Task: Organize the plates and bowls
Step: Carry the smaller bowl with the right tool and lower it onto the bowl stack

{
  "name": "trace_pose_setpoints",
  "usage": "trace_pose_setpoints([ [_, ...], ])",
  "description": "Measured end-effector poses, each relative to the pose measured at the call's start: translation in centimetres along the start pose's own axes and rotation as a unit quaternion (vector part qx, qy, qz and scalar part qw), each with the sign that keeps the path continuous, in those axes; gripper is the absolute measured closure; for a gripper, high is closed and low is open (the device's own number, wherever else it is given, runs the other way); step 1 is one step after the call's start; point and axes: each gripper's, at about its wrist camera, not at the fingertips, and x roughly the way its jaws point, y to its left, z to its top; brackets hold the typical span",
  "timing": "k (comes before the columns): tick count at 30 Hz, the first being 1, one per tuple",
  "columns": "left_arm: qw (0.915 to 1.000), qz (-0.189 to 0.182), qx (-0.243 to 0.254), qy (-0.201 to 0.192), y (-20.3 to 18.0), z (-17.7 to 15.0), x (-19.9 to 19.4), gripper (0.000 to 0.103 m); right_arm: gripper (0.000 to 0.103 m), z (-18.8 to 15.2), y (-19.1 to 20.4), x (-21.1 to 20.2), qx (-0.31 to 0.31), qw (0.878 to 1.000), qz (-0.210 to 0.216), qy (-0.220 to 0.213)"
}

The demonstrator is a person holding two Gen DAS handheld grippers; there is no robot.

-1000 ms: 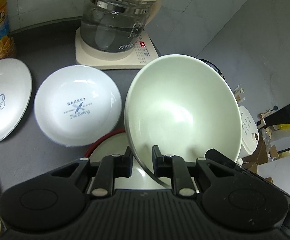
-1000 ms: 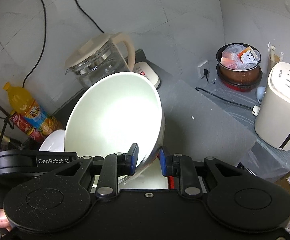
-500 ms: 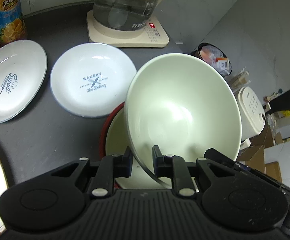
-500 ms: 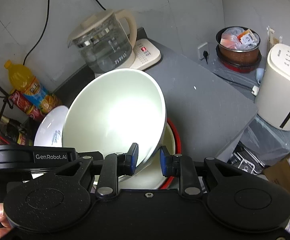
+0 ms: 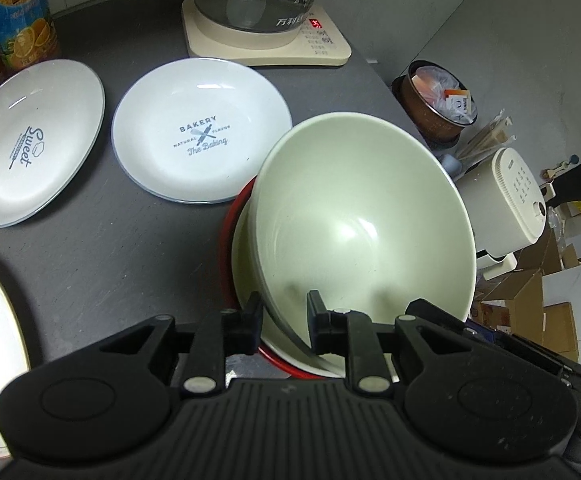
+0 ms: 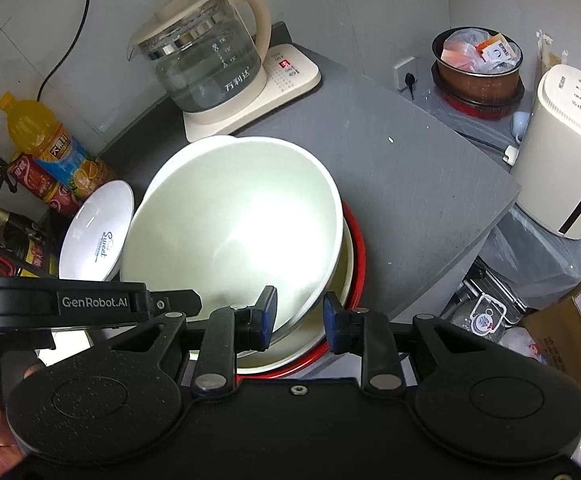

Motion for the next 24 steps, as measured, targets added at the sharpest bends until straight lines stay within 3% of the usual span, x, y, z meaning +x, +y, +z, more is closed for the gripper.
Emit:
trace_pose_setpoints([
  [10,0.9998,0.019,0.008,0.006,0.2,0.6,-0.3,0.079,0.075,-0.2,-0.3,0.2,0.000,1.000,0.002,0.011],
  [18,0.9999,0.005,-0.001,-0.016,1.1,1.2,-1.4,0.079,0.075,-0.2,-0.4,-1.2,-0.016,1.000,0.000,-0.011],
  [21,0.9998,0.004,-0.007,-0.021,1.5,1.3,-1.6,0.079,0.084,-0.2,-0.8,-1.0,-0.020,1.000,-0.006,-0.013],
  [24,0.9996,0.005,-0.014,-0.022,2.1,1.4,-1.7,0.079,0.085,-0.4,-1.0,-0.7,-0.016,1.000,-0.002,-0.013],
])
